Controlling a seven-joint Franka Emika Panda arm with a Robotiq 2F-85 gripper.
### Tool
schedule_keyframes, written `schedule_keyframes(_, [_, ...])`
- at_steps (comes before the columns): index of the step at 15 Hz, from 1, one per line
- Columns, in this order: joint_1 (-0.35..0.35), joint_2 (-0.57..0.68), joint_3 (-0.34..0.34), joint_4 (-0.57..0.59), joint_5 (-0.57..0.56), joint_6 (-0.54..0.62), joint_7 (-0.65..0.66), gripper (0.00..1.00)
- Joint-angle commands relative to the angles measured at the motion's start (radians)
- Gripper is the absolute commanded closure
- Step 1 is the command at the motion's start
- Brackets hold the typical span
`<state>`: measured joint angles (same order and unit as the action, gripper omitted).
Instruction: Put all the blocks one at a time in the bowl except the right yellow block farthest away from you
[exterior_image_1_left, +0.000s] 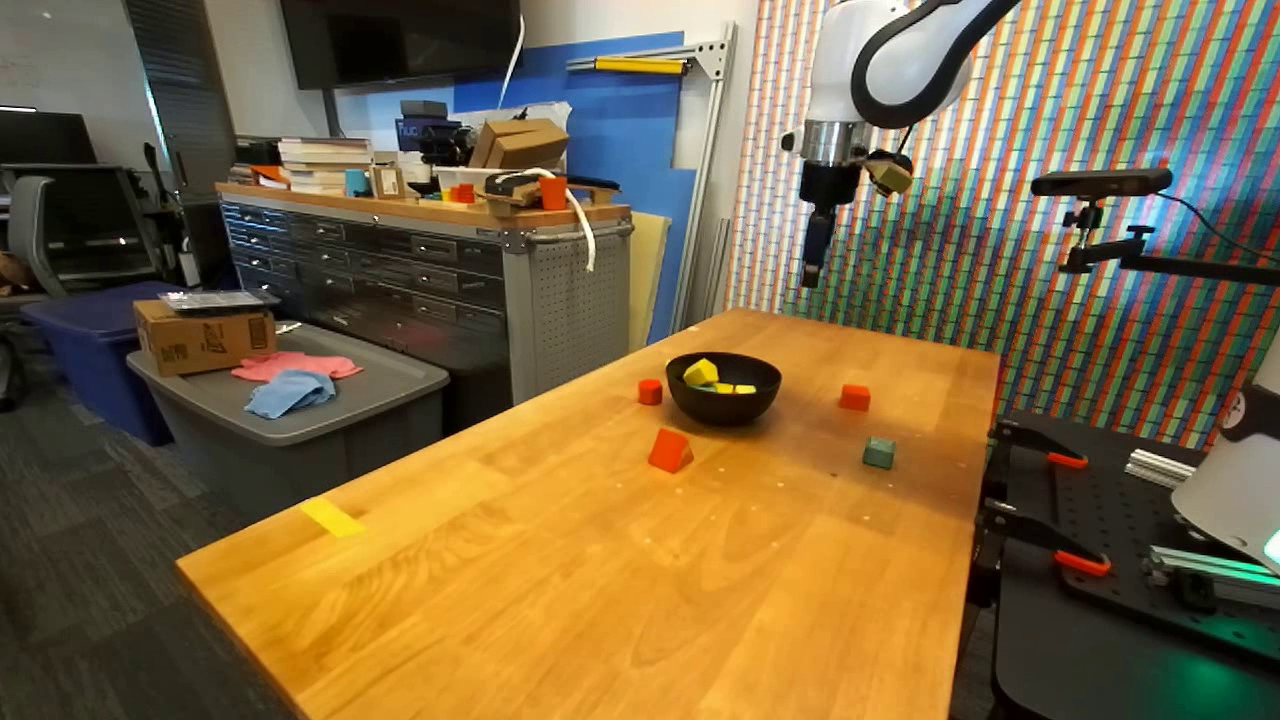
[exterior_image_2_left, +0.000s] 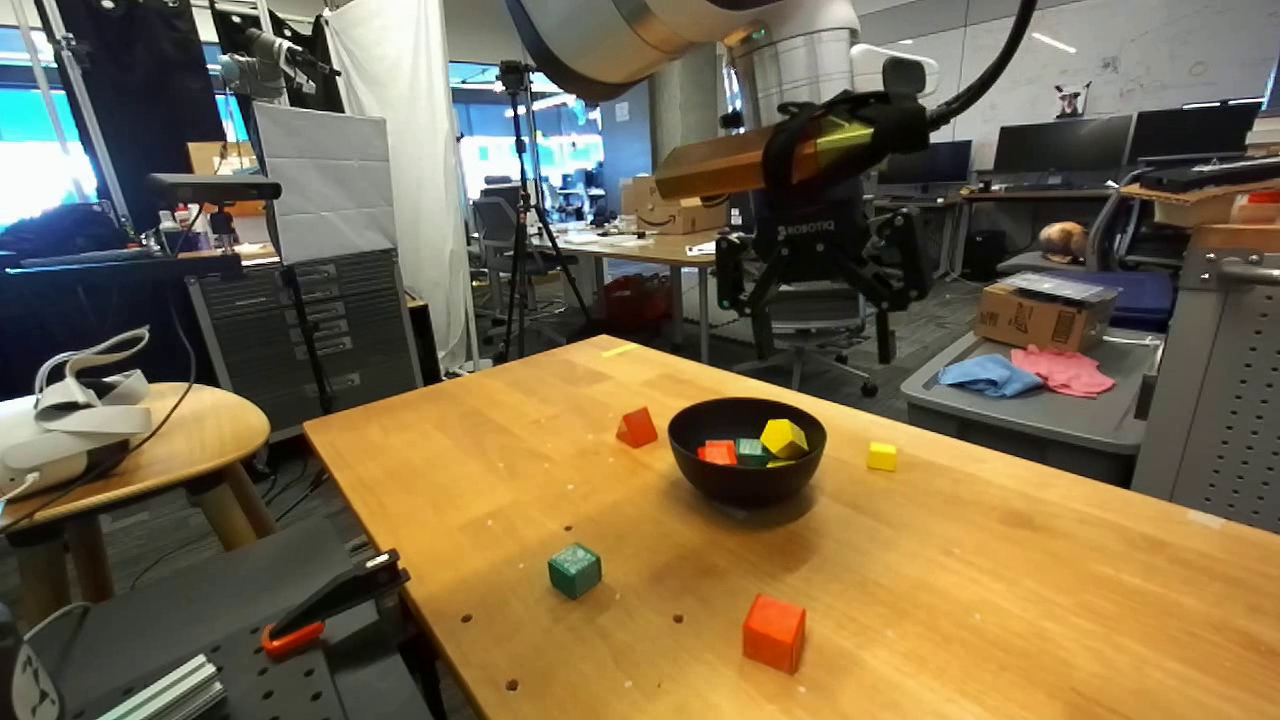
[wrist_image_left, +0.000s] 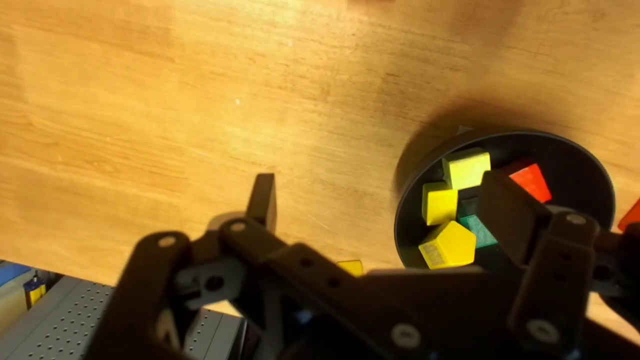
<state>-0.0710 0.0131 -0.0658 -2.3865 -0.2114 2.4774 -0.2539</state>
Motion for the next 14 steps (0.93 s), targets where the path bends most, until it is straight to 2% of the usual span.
schedule_keyframes(1, [-0.002,-0.039,-0.003,-0.085,0.011,-0.030,-0.003,0.00])
schedule_keyframes(5, [-0.029,-0.052,-0.032,-0.252,0.031,0.046,-0.092,0.00])
schedule_keyframes(9, [-0.067,-0.003,-0.073,-0.390,0.138,0.271,-0.128,0.00])
schedule_keyframes(10, [-0.074,0.007,-0.077,-0.419,0.188,0.329,-0.148,0.00])
schedule_keyframes(11, [-0.077,0.078,-0.073,-0.361,0.256,0.377,-0.174,0.00])
schedule_keyframes(12, [-0.083,0.084,-0.062,-0.383,0.321,0.436,-0.203,0.00])
schedule_keyframes(14, [-0.109,0.114,-0.013,-0.384,0.450,0.531,-0.261,0.00])
